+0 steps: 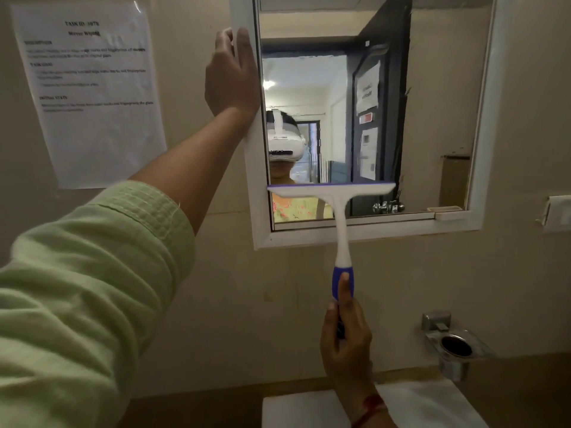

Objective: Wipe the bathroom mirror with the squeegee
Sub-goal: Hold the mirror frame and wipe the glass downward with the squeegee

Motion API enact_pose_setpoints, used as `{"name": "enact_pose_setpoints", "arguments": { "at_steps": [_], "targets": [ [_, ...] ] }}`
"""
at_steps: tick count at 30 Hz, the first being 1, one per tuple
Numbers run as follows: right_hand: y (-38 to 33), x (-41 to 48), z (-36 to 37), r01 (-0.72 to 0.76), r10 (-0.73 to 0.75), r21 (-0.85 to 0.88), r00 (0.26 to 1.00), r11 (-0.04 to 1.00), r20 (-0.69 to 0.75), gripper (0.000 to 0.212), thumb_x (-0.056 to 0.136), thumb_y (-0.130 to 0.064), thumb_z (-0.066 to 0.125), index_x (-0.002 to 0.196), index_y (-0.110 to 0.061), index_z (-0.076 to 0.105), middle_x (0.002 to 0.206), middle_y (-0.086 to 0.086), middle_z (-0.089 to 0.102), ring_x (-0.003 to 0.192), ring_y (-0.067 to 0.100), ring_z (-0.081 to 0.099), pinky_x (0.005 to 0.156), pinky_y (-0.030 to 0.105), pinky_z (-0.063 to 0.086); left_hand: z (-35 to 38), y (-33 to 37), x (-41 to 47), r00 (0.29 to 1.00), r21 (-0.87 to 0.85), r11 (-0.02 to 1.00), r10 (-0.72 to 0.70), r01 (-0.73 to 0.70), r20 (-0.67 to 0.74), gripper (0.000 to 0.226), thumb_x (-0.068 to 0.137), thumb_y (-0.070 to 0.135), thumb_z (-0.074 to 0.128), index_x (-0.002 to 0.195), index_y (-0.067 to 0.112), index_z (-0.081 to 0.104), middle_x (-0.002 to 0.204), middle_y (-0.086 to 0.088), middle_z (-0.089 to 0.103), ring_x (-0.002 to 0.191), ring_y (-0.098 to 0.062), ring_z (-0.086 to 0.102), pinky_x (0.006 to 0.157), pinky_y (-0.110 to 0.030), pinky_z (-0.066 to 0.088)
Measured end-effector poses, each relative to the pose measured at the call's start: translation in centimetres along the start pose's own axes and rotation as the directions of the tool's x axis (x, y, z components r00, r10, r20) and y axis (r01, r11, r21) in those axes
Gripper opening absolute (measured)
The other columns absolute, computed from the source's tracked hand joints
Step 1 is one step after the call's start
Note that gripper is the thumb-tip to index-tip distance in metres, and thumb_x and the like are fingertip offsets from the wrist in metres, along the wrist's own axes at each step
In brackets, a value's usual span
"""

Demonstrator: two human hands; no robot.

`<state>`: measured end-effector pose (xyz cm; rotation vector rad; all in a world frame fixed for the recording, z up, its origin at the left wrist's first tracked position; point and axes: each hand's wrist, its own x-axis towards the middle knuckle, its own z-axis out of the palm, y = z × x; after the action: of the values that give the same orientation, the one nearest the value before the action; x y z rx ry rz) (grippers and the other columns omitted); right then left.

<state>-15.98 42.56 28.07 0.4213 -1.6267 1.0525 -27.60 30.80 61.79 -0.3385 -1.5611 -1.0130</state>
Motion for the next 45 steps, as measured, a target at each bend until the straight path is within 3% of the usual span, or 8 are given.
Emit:
{"name": "enact_pose_setpoints", "arguments": {
  "at_steps": [8,14,25,27,30,34,40,45],
  "targets": [
    [-0.1,3.8,-0.3,0.02,-0.02,-0.012,0.998,1.0,-0.052,0.05,0.096,-0.025,0.039,0.144,-0.028,0.025,0.075,-0.011,0.041,0.055,-0.003,0.038,0.052,0.004,0.034,0.1,0.0,-0.2,1.0,0.004,1.0,0.014,-0.014,-0.01,0.041,0.1,0.038,0.03,0.119,0.009,0.053,0.107,-0.01,0.067,0.097,-0.021,0.063,0.075,-0.026,0.047],
    [0.9,-1.5,-0.8,-0.015,0.015,-0.014,1.0,1.0,0.015,0.047,0.099,-0.038,0.034,0.143,-0.041,0.021,0.07,-0.01,0.037,0.054,-0.001,0.033,0.047,0.01,0.033,0.2,-0.2,-0.1,1.0,-0.014,1.0,0.015,-0.015,-0.018,0.039,0.1,0.038,0.031,0.114,0.01,0.055,0.102,-0.008,0.068,0.094,-0.023,0.064,0.076,-0.029,0.049],
    [0.9,-0.3,-1.3,-0.063,0.063,-0.019,0.998,0.998,-0.008,0.045,0.096,-0.026,0.039,0.139,-0.019,0.031,0.07,-0.012,0.038,0.054,0.0,0.034,0.049,0.009,0.034,0.2,-0.3,-0.2,0.999,-0.001,1.0,0.024,-0.024,-0.047,0.04,0.099,0.038,0.033,0.11,0.008,0.056,0.098,-0.006,0.069,0.09,-0.019,0.064,0.064,-0.019,0.039],
    [1.0,-2.0,-1.1,-0.08,0.08,-0.016,0.997,0.997,0.009,0.045,0.095,-0.025,0.04,0.138,-0.019,0.03,0.069,-0.01,0.038,0.054,-0.001,0.032,0.047,0.01,0.033,0.2,-0.4,-0.1,0.999,-0.002,1.0,0.026,-0.026,-0.038,0.039,0.099,0.038,0.032,0.112,0.009,0.055,0.099,-0.007,0.069,0.091,-0.019,0.064,0.063,-0.016,0.04],
    [0.9,-1.8,-1.1,-0.086,0.086,0.002,0.996,0.996,0.005,0.046,0.094,-0.023,0.04,0.139,-0.023,0.031,0.068,-0.009,0.04,0.054,-0.002,0.035,0.048,0.008,0.033,0.3,-0.4,0.1,0.999,-0.011,1.0,0.029,-0.029,-0.021,0.04,0.1,0.038,0.03,0.114,0.009,0.054,0.101,-0.01,0.068,0.094,-0.024,0.063,0.072,-0.027,0.047],
    [0.3,1.4,-1.2,-0.051,0.052,0.038,0.998,0.998,-0.033,0.046,0.096,-0.026,0.039,0.141,-0.025,0.031,0.071,-0.015,0.039,0.055,-0.002,0.037,0.05,0.007,0.034,0.4,-0.4,-0.1,0.998,-0.002,0.999,0.038,-0.038,-0.042,0.039,0.1,0.038,0.03,0.11,0.01,0.055,0.096,-0.008,0.068,0.088,-0.02,0.064,0.066,-0.023,0.039],
    [0.3,-1.4,-1.0,-0.059,0.059,0.054,0.998,0.997,-0.004,0.045,0.097,-0.034,0.039,0.14,-0.026,0.027,0.07,-0.013,0.039,0.054,-0.004,0.035,0.05,0.005,0.032,0.3,-0.4,0.0,0.999,-0.01,0.999,0.034,-0.035,-0.029,0.039,0.1,0.038,0.03,0.112,0.011,0.055,0.098,-0.007,0.068,0.09,-0.02,0.064,0.073,-0.027,0.048],
    [0.0,-0.6,-1.0,-0.081,0.082,0.067,0.996,0.994,-0.022,0.046,0.097,-0.035,0.038,0.14,-0.024,0.028,0.07,-0.015,0.039,0.055,-0.005,0.036,0.051,0.004,0.032,0.3,-0.4,-0.1,0.999,0.002,0.999,0.034,-0.034,-0.04,0.039,0.1,0.038,0.03,0.112,0.011,0.055,0.098,-0.006,0.068,0.09,-0.018,0.064,0.07,-0.022,0.044]
  ]
}}
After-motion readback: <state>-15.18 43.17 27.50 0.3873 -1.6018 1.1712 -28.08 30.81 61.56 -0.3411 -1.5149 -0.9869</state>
